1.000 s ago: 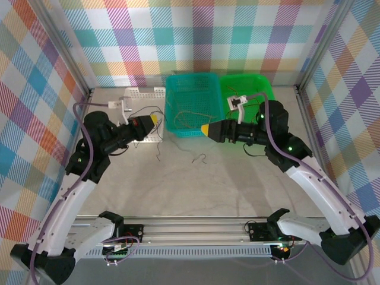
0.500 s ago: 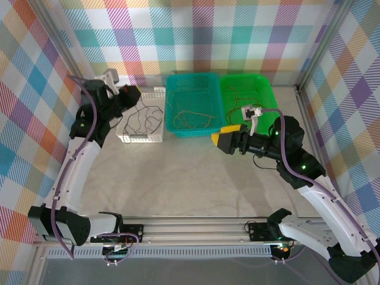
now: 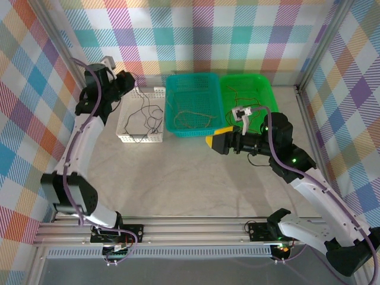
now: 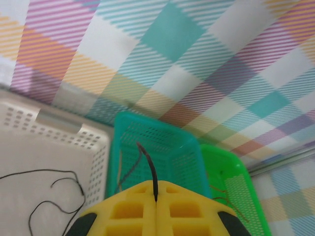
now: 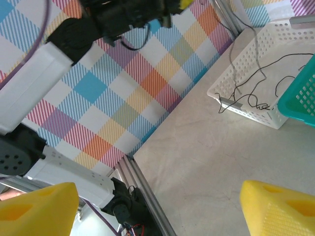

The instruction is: Untangle the cables

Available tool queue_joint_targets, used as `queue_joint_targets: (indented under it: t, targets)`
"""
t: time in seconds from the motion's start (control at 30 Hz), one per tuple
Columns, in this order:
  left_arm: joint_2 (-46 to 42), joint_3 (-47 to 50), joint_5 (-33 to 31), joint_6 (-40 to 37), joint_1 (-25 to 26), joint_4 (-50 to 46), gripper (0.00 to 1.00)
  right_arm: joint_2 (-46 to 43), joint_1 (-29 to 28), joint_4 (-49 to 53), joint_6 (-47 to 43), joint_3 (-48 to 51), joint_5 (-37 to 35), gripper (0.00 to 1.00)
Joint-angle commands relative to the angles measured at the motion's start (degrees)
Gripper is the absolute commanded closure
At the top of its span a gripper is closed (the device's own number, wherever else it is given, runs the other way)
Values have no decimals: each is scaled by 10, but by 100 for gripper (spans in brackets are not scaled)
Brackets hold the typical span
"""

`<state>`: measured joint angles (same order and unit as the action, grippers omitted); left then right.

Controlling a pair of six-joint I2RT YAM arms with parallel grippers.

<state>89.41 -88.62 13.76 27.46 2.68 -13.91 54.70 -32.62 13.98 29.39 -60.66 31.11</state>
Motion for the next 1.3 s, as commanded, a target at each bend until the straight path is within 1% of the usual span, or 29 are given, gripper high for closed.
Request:
queue_joint_targets:
  t: [0.0, 0.17, 0.27, 0.43, 0.7, 0.73, 0.8, 0.87, 0.93, 1.03, 1.1, 1.13, 1.23, 1.27]
  targets:
    - [24, -33, -9, -13, -7, 9, 100, 1, 1, -9, -22, 3, 16, 15]
    - [78, -26, -22, -24, -8, 12, 100, 5, 1, -15, -22, 22, 10, 14]
    - [101, 5, -11, -17, -7, 34, 100, 12, 1, -22, -17, 33, 10, 15]
    - [122, 71, -27, -12, -7, 60, 100, 27, 1, -33, -7, 41, 18, 14]
    - [152, 65, -58, -27, -3, 19, 100, 45, 0, -31, 1, 39, 13, 14]
    - [151, 65, -62, -29, -4, 16, 97, 46, 0, -29, 1, 39, 12, 14]
    - [152, 63, -66, -30, -4, 8, 80, 46, 0, -23, 1, 39, 6, 14]
    - [152, 57, -64, -34, -4, -1, 68, 45, 0, -15, -1, 37, 1, 14]
    - [149, 54, -62, -35, -3, -7, 55, 43, 0, -6, -3, 35, -9, 13]
    - [137, 44, -63, -35, 0, -15, 44, 40, 0, 6, -8, 29, -20, 13]
    - [126, 35, -69, -36, 3, -40, 36, 40, 0, 15, -10, 26, -30, 12]
    - [117, 31, -71, -36, 4, -44, 31, 38, 0, 22, -13, 23, -40, 12]
    - [84, 21, -78, -40, 13, -52, 21, 36, 0, 53, -34, 10, -77, 9]
    - [74, 18, -81, -45, 18, -57, 19, 33, 1, 61, -41, 5, -91, 8]
